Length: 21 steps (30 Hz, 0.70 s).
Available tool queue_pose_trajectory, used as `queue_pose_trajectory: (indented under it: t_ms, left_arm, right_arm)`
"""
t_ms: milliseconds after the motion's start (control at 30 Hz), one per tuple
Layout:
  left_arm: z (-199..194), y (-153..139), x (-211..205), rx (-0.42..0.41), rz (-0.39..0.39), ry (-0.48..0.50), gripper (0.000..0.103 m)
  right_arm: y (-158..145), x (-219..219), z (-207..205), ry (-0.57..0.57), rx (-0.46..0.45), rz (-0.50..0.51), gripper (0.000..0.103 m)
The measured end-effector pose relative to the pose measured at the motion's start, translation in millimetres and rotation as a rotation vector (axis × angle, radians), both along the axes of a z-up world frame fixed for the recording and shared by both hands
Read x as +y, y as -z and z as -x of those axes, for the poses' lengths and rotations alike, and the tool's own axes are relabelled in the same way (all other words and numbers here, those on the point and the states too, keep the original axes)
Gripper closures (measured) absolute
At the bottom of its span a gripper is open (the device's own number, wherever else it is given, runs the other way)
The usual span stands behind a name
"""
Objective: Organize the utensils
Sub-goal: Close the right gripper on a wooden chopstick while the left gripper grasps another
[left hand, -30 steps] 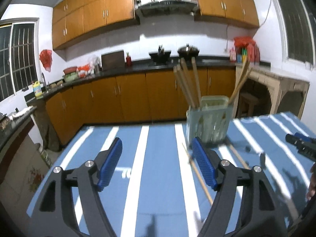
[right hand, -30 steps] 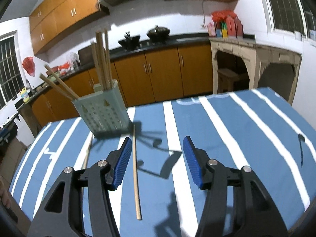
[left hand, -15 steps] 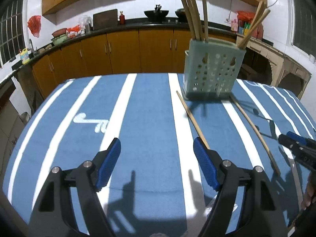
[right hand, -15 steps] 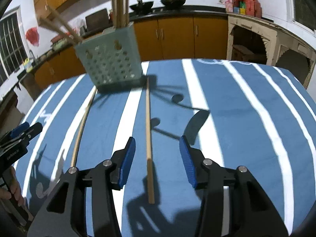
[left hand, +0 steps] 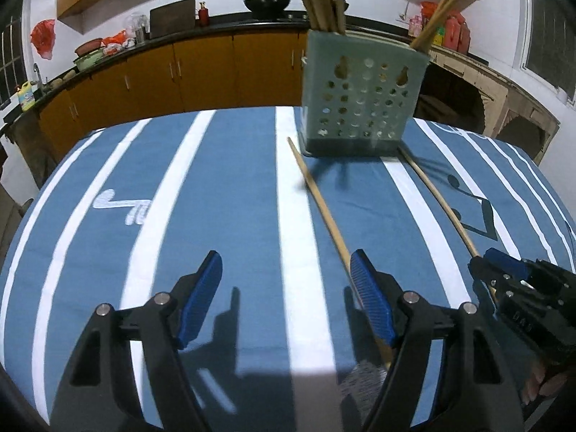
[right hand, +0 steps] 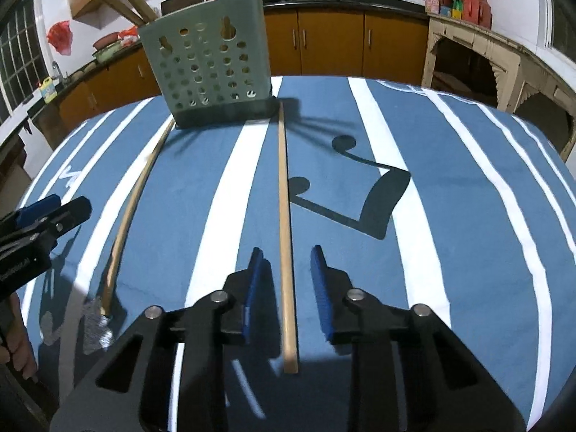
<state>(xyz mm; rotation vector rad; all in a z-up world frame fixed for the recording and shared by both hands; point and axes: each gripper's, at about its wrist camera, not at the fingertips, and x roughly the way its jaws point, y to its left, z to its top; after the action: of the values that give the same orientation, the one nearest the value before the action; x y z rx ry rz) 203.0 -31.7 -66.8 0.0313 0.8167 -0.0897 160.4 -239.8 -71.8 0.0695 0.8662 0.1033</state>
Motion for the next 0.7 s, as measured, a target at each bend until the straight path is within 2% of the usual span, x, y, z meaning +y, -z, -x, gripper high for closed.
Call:
queue_pose_trajectory:
  t_ms: [133, 367, 533, 600, 700]
  left_arm:
    - [-7, 7, -13, 0.02, 0.001, 0.002, 0.033]
    - [-17, 21, -31, 0.061, -0.024, 0.0, 0.041]
    - [-21, 29, -36, 0.073, -0.054, -0.014, 0.056]
    - [-22, 29, -36, 0.069, -0.054, -0.016, 0.072]
    - [-23, 28, -30, 0.069, -0.058, -0.019, 0.087]
  right_arm:
    - [0, -5, -2, 0.02, 0.003, -0.007, 0.094]
    - [0, -8, -4, 0.029, 0.003, -0.014, 0.095]
    - [0, -10, -6, 0.033, 0.004, -0.021, 0.095]
    - [0, -10, -7, 0.037, 0.004, -0.021, 0.095]
    - [0, -12, -9, 0.045, 0.004, -0.021, 0.095]
